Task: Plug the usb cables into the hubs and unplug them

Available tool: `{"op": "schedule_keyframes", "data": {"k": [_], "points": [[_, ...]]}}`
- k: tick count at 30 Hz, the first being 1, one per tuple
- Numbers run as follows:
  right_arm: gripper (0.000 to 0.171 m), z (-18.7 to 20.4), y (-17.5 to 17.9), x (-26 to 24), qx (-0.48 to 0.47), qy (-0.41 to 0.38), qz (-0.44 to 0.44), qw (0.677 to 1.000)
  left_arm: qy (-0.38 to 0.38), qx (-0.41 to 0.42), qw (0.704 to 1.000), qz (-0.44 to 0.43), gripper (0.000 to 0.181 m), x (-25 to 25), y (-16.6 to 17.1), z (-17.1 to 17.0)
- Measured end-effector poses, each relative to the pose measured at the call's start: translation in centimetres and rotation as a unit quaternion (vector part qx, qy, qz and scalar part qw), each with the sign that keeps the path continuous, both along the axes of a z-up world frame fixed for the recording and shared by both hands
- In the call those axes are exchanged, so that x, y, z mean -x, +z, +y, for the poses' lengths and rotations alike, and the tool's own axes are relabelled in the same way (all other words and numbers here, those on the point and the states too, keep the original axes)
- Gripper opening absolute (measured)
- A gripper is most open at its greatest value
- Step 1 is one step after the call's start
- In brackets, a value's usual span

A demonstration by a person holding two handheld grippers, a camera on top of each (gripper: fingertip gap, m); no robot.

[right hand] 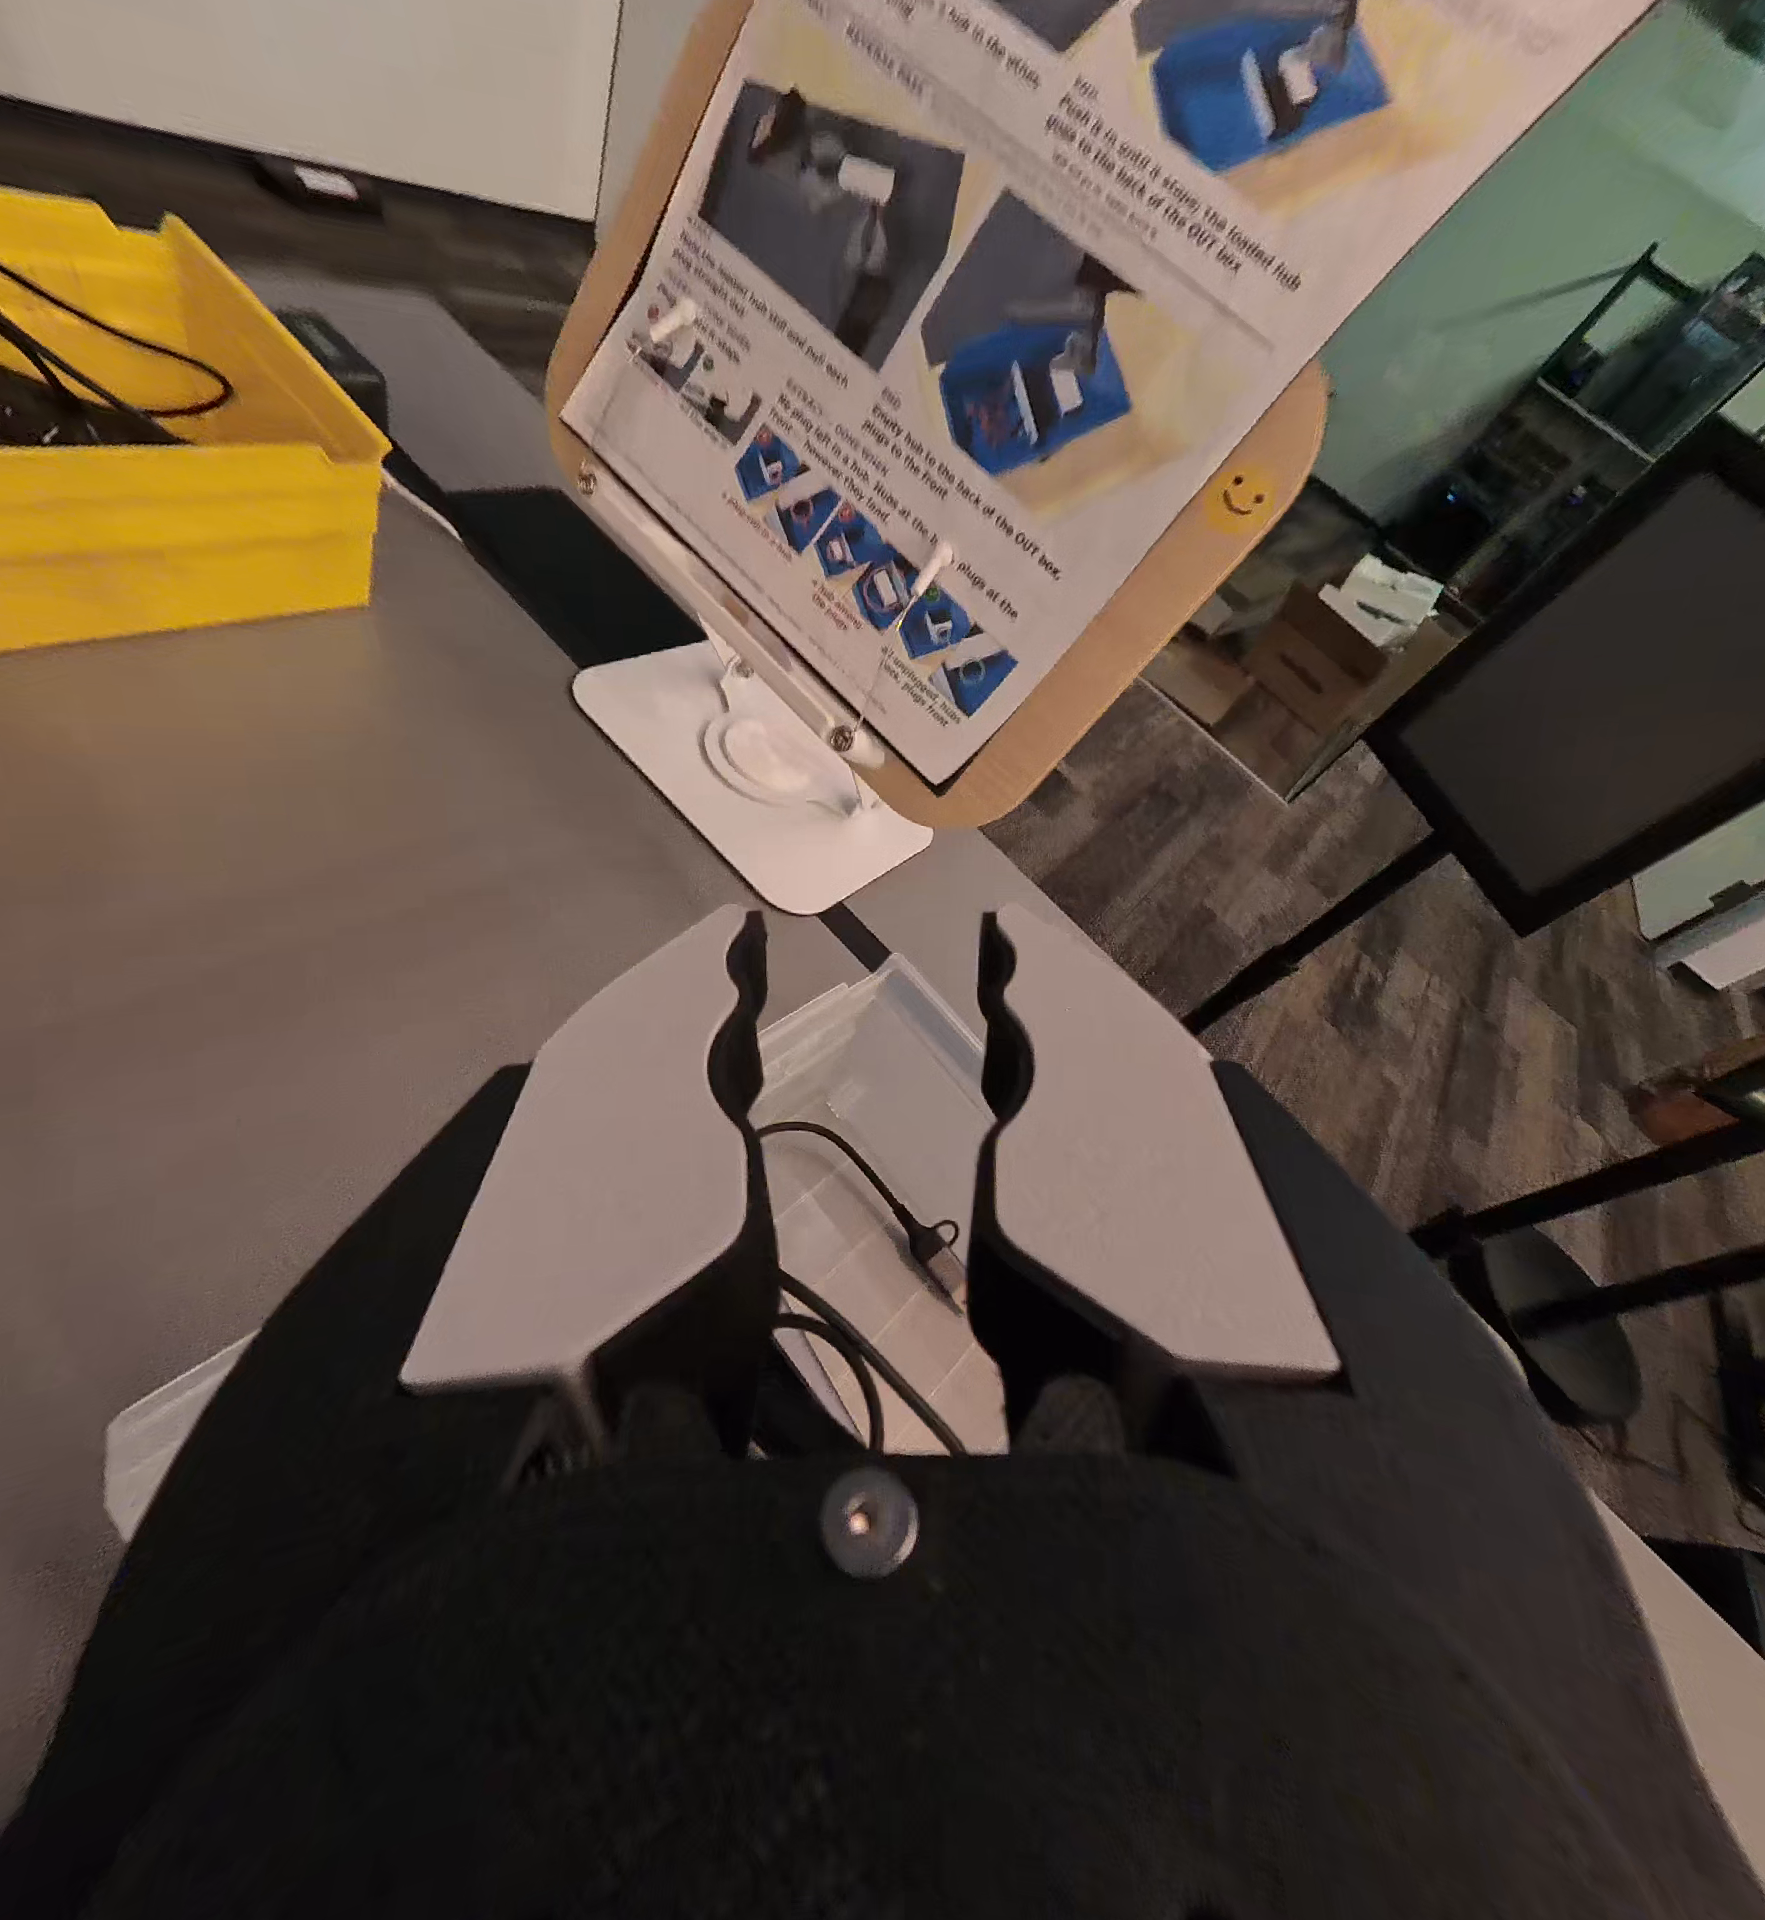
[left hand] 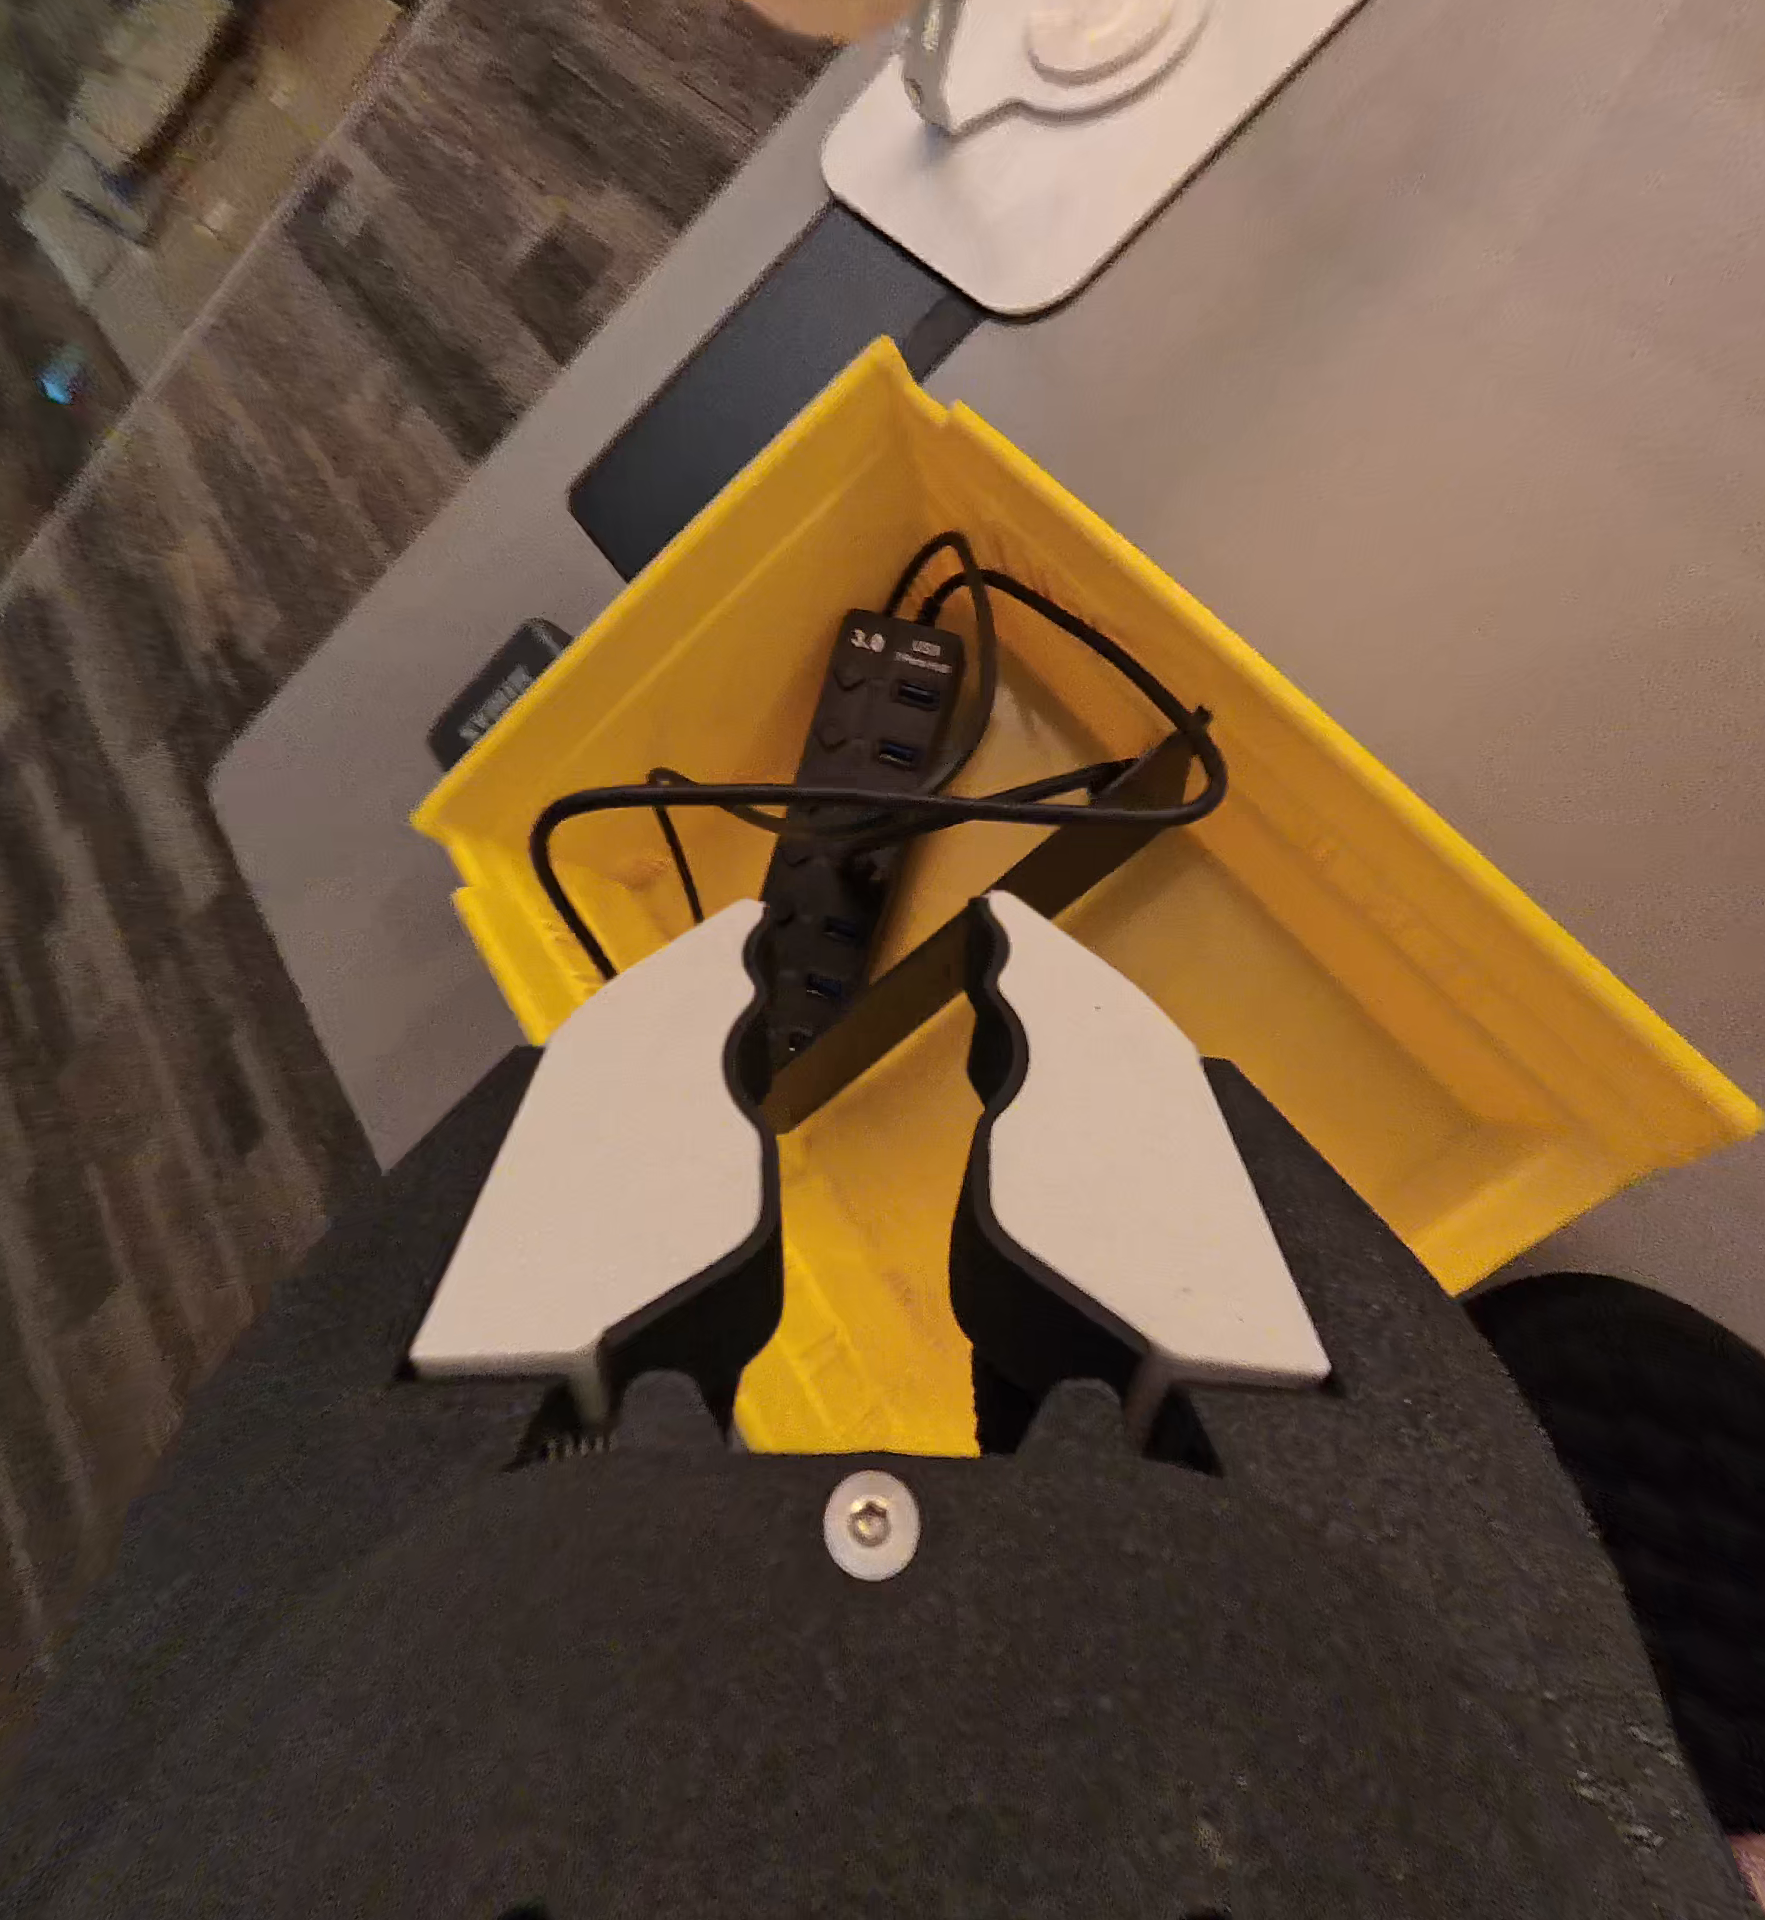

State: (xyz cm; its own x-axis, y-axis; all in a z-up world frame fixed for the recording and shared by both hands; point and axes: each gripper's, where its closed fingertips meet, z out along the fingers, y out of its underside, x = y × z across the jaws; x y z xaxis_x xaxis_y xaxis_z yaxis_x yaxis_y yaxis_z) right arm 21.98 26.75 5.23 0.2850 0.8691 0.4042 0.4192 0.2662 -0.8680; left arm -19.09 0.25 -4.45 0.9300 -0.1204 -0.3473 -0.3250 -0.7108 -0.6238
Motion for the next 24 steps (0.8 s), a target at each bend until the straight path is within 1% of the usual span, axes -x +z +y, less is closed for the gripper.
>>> {"op": "schedule_keyframes", "data": {"k": [3, 4, 6, 9, 12, 15, 16, 20, 24], "points": [[0.04, 0.0, -0.8, 1.4, 0.002, 0.02, -0.014, 1.0, 0.02, 0.05, 0.998, 0.019, 0.034, 1.6, -2.6, 0.5], [0.04, -0.1, -1.0, 1.7, 0.001, 0.027, -0.017, 0.999, 0.016, 0.06, 0.998, 0.025, 0.036, 1.8, -3.3, 0.8], [0.04, -0.4, -1.1, 2.3, -0.007, 0.038, -0.024, 0.999, 0.005, 0.061, 0.997, 0.042, 0.039, 2.1, -4.1, 1.7], [0.04, -1.0, -1.0, 2.7, -0.018, 0.053, -0.023, 0.998, -0.023, 0.04, 0.994, 0.1, 0.045, 2.3, -4.3, 3.3], [0.04, -1.5, -0.5, 2.9, -0.018, 0.07, -0.009, 0.997, -0.063, 0.042, 0.987, 0.141, 0.038, 1.8, -5.5, 4.6], [0.04, -1.7, -0.5, 2.9, -0.018, 0.08, -0.004, 0.997, -0.079, 0.086, 0.978, 0.173, 0.023, 2.2, -7.8, 5.1], [0.04, -1.6, -0.6, 2.8, -0.017, 0.079, -0.005, 0.997, -0.074, 0.103, 0.976, 0.179, 0.014, 2.6, -8.5, 5.1], [0.04, -1.4, -0.8, 2.7, -0.013, 0.078, -0.007, 0.997, -0.041, 0.099, 0.979, 0.176, 0.003, 3.5, -8.1, 5.4], [0.04, -1.4, -1.2, 2.9, -0.017, 0.079, -0.017, 0.997, -0.017, 0.08, 0.983, 0.166, 0.002, 4.1, -7.3, 5.5]]}}
